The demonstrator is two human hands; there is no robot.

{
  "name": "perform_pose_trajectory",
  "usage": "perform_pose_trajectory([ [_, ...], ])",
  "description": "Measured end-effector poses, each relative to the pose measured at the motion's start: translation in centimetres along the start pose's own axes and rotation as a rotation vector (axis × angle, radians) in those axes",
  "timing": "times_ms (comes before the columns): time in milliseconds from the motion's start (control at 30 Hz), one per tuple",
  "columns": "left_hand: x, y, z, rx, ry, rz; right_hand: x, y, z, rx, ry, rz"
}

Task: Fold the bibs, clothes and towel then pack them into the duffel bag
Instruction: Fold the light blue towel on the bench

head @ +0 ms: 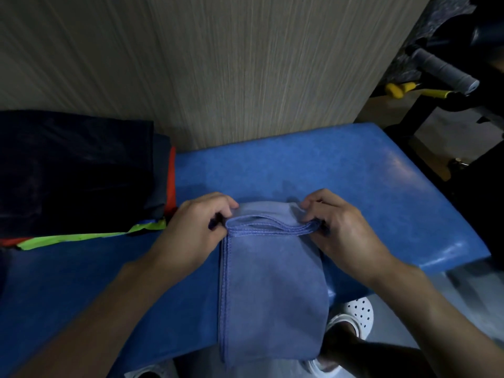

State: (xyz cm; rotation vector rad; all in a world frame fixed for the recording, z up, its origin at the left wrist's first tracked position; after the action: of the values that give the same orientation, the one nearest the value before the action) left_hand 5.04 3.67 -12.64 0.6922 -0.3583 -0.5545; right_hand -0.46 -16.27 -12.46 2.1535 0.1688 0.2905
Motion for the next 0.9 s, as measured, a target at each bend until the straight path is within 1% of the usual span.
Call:
perform_pose_trajectory([
  [67, -0.1, -0.3, 0.5, 0.092, -0.056, -0.037, -0.3, 0.0, -0.1, -0.034, 0.007, -0.017],
  [200, -0.1, -0.9, 0.9, 0.207, -0.114, -0.071, -0.5, -0.1, 0.2, -0.066, -0.024, -0.049],
  [267, 0.1, -1.4, 1.0, 0.235, -0.133, -0.103, -0.5, -0.3, 0.0, -0.069, -0.021, -0.07],
  [333, 0.1, -1.5, 1.0, 0.242, -0.12, -0.12, -0.7, -0.4, -0.1, -0.019, -0.031, -0.098],
  [400, -0.2, -1.5, 0.7, 0.251, -0.079, -0.131, -1.0, -0.5, 0.2, 0.048, -0.065, -0.113],
  [467, -0.5, -1.6, 0.3, 0.218, -0.018, -0.138, -1.1, -0.4, 0.5, 0.061, -0.096, -0.107],
  [533, -0.4, -1.6, 0.2, 0.163, 0.034, -0.103, -0.9, -0.4, 1.0, 0.062, -0.118, -0.072],
  [633, -0.3, -1.6, 0.2, 0.203, 0.052, -0.046, -0.6, -0.8, 1.6, 0.09, -0.16, -0.052],
  [700, -0.4, -2.0, -0.4, 0.206, 0.086, -0.067, -0.4, -1.2, 1.8, 0.088, -0.168, -0.067],
  [833, -0.7, -2.3, -1.8, 0.099, 0.184, -0.115, -0.4, -1.2, 2.2, 0.115, -0.245, -0.123],
  [900, -0.6, -2.7, -2.1, 0.115, 0.2, -0.143, -0.4, -1.2, 2.2, 0.118, -0.254, -0.141],
])
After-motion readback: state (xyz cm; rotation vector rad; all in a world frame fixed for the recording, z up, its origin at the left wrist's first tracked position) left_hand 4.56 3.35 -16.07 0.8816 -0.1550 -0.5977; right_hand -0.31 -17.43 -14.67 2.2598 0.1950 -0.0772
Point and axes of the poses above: each hand's wrist, its own x-axis towards the middle knuckle, its own y-axis out of the back of the hand, z = x × y, the point moved 10 cm from there along x, towards the middle knuckle, and after that the axes turned 9 degrees about -z, right-handed, at the moved point
